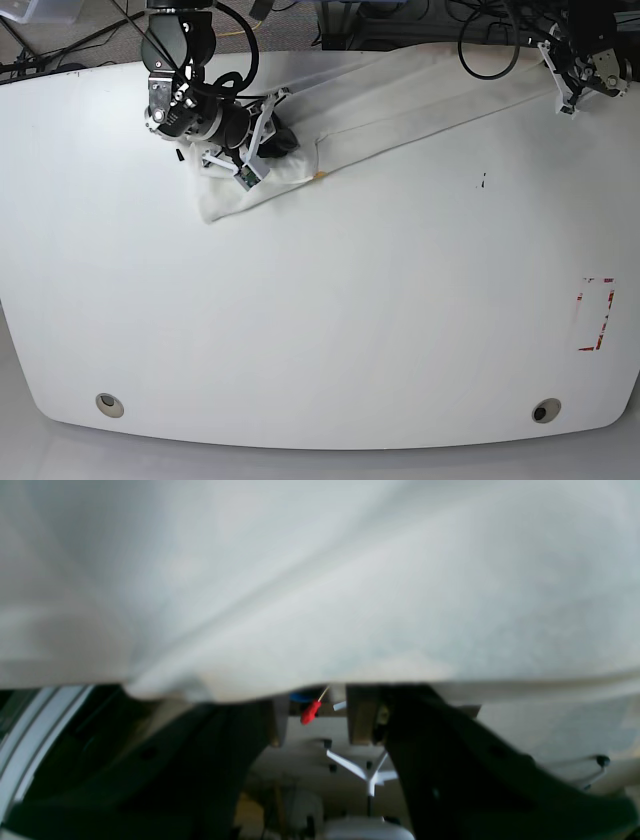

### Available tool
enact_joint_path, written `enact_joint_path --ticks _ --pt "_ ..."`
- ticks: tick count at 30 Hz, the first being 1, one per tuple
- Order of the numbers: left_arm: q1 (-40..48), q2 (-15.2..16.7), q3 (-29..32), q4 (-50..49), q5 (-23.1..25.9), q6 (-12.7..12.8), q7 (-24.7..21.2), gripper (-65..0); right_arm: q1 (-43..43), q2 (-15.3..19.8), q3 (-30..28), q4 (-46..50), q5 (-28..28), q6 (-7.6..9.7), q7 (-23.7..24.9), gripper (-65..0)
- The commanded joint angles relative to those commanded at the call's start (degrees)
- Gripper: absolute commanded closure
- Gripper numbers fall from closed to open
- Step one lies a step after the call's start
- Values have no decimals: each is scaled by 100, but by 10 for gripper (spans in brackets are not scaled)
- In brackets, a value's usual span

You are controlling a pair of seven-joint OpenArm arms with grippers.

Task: Fold the T-shirt properly
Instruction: 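Press the folded edge down with the right gripper and release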

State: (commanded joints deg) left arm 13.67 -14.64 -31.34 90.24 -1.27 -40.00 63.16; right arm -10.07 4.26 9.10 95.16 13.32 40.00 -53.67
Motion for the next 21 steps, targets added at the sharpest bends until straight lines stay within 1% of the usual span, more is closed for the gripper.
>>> enact_joint_path --ticks 2,8,9,12,14,16,19,21 --pt "-167 0 62 0 273 0 26 -171 132 167 0 -9 18 0 0 -109" --pt "-404 0 167 35 360 0 35 -171 563 246 26 -387 0 0 0 -109" --pt "-466 0 167 35 360 0 62 -171 624 334 26 -457 0 0 0 -109" --pt "-668 0 167 105 352 0 378 -171 756 404 26 -589 35 0 0 -109" --pt "-791 0 167 440 343 0 624 -171 765 422 18 -598 9 0 0 -109" --pt "-844 9 299 818 343 0 782 -171 765 422 18 -580 9 0 0 -109" --pt "-967 9 527 1125 334 0 1011 -171 765 396 18 -598 9 0 0 -109" --pt "-1002 18 571 1178 360 0 1020 -171 765 396 9 -607 44 0 0 -109"
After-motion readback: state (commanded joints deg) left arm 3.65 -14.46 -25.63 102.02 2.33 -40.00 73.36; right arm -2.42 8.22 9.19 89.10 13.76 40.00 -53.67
